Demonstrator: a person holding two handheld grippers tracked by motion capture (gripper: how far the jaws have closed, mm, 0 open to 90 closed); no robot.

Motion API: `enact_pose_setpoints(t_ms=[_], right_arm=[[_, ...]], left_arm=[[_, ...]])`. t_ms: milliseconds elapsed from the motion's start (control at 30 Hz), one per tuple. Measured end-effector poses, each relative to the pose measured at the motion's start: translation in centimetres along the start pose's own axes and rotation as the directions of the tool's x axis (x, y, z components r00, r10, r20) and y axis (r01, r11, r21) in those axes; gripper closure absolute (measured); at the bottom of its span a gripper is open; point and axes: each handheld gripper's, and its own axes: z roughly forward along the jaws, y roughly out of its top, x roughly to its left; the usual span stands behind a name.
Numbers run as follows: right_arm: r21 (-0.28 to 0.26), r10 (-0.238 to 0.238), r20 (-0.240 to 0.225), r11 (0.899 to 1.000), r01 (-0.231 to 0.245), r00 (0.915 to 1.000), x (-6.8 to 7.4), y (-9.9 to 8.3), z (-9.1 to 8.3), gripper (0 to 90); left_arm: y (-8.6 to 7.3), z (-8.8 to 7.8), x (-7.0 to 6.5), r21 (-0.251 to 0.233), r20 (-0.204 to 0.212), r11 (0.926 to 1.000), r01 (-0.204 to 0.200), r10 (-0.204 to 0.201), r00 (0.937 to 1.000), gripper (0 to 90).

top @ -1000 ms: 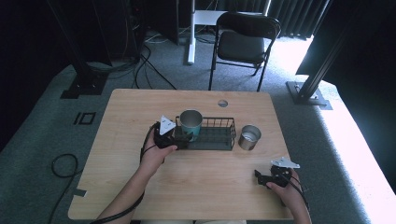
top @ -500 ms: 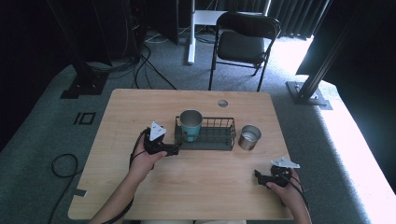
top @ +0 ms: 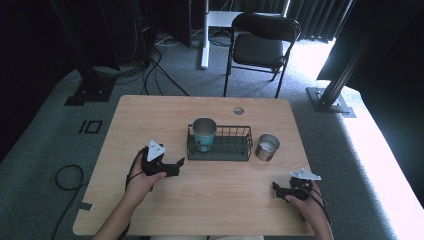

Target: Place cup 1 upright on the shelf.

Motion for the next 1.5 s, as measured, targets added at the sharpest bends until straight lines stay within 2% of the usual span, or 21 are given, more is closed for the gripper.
enact_pose_setpoints(t_ms=[233, 300, 467, 633, 933, 1033, 1067, 1133, 1233, 1333, 1500], right_arm=[[0.0, 0.0, 0.0, 1.0, 0.0, 1.0, 0.0, 0.0, 0.0, 11.5], [0.0, 0.0, 0.0, 1.0, 0.0, 1.0, 0.0, 0.0, 0.0, 11.5], [0.0, -0.001, 0.0, 1.0, 0.001, 1.0, 0.0, 0.0, 0.0, 11.5], [-0.001, -0.001, 0.0, 1.0, 0.001, 1.0, 0.0, 0.0, 0.0, 11.5], [-0.001, -0.002, 0.0, 1.0, 0.002, 1.0, 0.0, 0.0, 0.0, 11.5], [-0.001, -0.001, 0.0, 1.0, 0.001, 1.0, 0.0, 0.0, 0.0, 11.5], [-0.001, -0.001, 0.0, 1.0, 0.001, 1.0, 0.0, 0.0, 0.0, 11.5], [-0.001, -0.001, 0.0, 1.0, 0.001, 1.0, 0.0, 0.0, 0.0, 11.5], [-0.001, -0.001, 0.0, 1.0, 0.001, 1.0, 0.0, 0.0, 0.0, 11.5], [-0.001, -0.002, 0.0, 1.0, 0.002, 1.0, 0.0, 0.0, 0.0, 11.5], [-0.001, -0.002, 0.0, 1.0, 0.002, 1.0, 0.0, 0.0, 0.0, 11.5]], left_arm=[[-2.0, -1.0, 1.1, 0.026, -0.012, 0.9992, 0.029, -0.029, 0.9995, 2.5], [-2.6, -1.3, 1.4, 0.045, -0.02, 0.9987, 0.025, -0.024, 0.9995, 2.6], [-4.0, -1.7, 1.9, 0.085, -0.012, 0.9961, 0.026, -0.025, 0.9996, 2.5], [-5.2, -2.0, 2.1, 0.104, -0.005, 0.9938, 0.037, -0.037, 0.9993, 2.5], [-6.9, -3.0, 3.5, 0.144, -0.059, 0.9875, 0.063, -0.055, 0.9967, 2.5], [-7.5, -3.3, 3.9, 0.151, -0.088, 0.9859, 0.071, -0.058, 0.9944, 2.5], [-7.6, -3.5, 4.0, 0.15, -0.103, 0.9847, 0.088, -0.073, 0.992, 2.6], [-7.7, -3.8, 4.3, 0.147, -0.117, 0.9845, 0.095, -0.078, 0.99, 2.6], [-7.9, -4.1, 4.7, 0.157, -0.134, 0.9811, 0.113, -0.092, 0.9867, 2.6], [-8.2, -4.6, 5.3, 0.192, -0.16, 0.9717, 0.137, -0.107, 0.9813, 2.5], [-8.9, -5.2, 5.9, 0.234, -0.178, 0.9598, 0.156, -0.115, 0.9773, 2.5]])
